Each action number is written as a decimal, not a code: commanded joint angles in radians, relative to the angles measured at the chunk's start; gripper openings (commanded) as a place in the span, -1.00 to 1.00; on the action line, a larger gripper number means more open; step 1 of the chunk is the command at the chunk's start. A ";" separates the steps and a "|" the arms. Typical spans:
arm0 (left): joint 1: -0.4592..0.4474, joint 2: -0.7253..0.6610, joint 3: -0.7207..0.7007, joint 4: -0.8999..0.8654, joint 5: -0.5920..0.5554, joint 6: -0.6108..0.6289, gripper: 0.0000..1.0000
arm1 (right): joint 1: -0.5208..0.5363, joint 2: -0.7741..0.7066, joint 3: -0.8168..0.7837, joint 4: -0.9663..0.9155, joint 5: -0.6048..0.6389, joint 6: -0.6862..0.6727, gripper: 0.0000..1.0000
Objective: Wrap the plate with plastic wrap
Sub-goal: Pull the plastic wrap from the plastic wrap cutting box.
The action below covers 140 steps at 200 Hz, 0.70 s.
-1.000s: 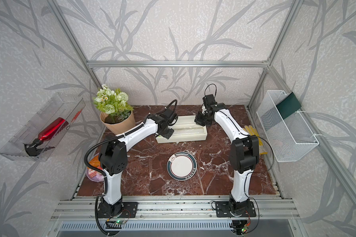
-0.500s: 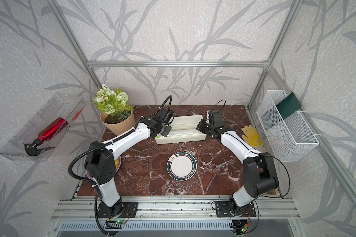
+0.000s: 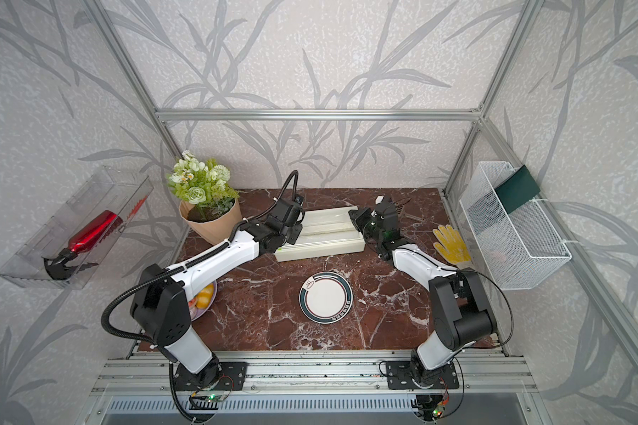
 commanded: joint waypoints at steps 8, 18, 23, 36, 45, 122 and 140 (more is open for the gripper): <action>0.002 -0.047 0.053 0.107 -0.104 0.035 -1.00 | -0.001 0.003 0.010 0.156 -0.004 0.072 -1.00; 0.003 -0.052 0.056 0.116 -0.104 0.038 -1.00 | -0.001 0.003 0.019 0.159 -0.006 0.071 -1.00; 0.003 -0.053 0.056 0.121 -0.105 0.041 -1.00 | -0.002 0.002 0.023 0.158 -0.006 0.069 -1.00; 0.002 -0.058 0.056 0.130 -0.105 0.044 -1.00 | -0.002 -0.003 0.033 0.154 -0.008 0.060 -1.00; 0.003 -0.059 0.060 0.134 -0.104 0.050 -1.00 | -0.002 -0.008 0.041 0.148 -0.009 0.054 -1.00; 0.002 -0.065 0.142 0.103 -0.115 0.090 -1.00 | -0.002 -0.040 0.145 0.036 -0.017 -0.005 -1.00; 0.003 -0.071 0.160 0.094 -0.117 0.097 -1.00 | -0.003 -0.045 0.171 0.011 -0.022 -0.016 -1.00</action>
